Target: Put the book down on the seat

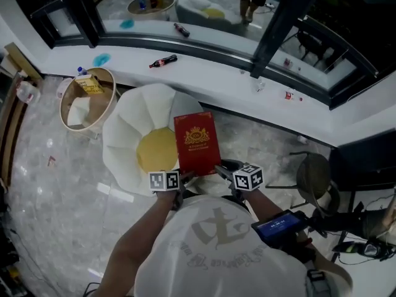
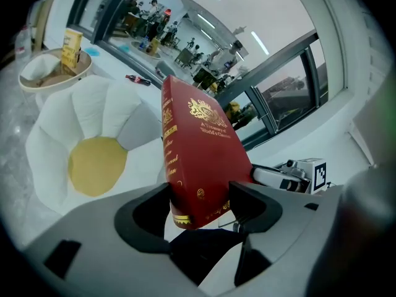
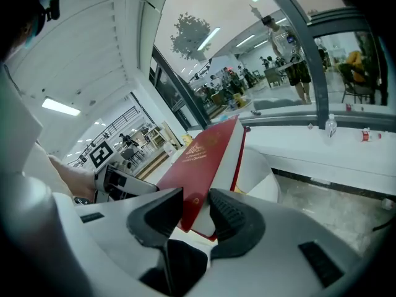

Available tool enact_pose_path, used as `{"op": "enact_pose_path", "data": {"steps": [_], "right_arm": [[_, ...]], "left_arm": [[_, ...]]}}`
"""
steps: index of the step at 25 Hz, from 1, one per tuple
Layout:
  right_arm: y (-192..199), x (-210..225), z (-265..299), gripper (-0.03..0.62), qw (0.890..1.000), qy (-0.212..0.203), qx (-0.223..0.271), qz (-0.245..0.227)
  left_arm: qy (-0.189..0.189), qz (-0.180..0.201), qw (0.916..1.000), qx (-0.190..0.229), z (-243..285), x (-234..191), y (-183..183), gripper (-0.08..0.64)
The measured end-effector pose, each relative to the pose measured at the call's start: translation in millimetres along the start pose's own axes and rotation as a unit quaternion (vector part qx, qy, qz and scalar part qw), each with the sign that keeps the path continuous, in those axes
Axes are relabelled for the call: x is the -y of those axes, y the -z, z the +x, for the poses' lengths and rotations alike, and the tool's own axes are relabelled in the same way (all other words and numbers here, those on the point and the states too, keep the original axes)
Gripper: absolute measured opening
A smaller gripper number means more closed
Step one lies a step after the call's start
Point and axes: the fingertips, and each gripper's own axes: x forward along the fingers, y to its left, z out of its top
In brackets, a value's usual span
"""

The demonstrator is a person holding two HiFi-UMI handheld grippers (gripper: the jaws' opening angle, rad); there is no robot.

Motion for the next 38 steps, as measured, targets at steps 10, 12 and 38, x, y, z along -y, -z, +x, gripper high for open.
{"op": "enact_pose_path", "data": {"steps": [10,12,38], "right_arm": [[-36,-7,43,0.144,0.997,-0.034,-0.051,-0.042],[-38,-10,54,0.144,0.996,-0.047,-0.063,-0.046],[-45,83,155,0.144,0.931,-0.194,-0.292,-0.103]], "left_arm": [[-0.013,-0.049,0.9979,0.041,-11,-28,-27,0.305],[-0.019,-0.066,0.9963,0.051,-15,-37,-27,0.305],[-0.098,-0.298,0.9444,0.099,69,-86,-34,0.299]]}}
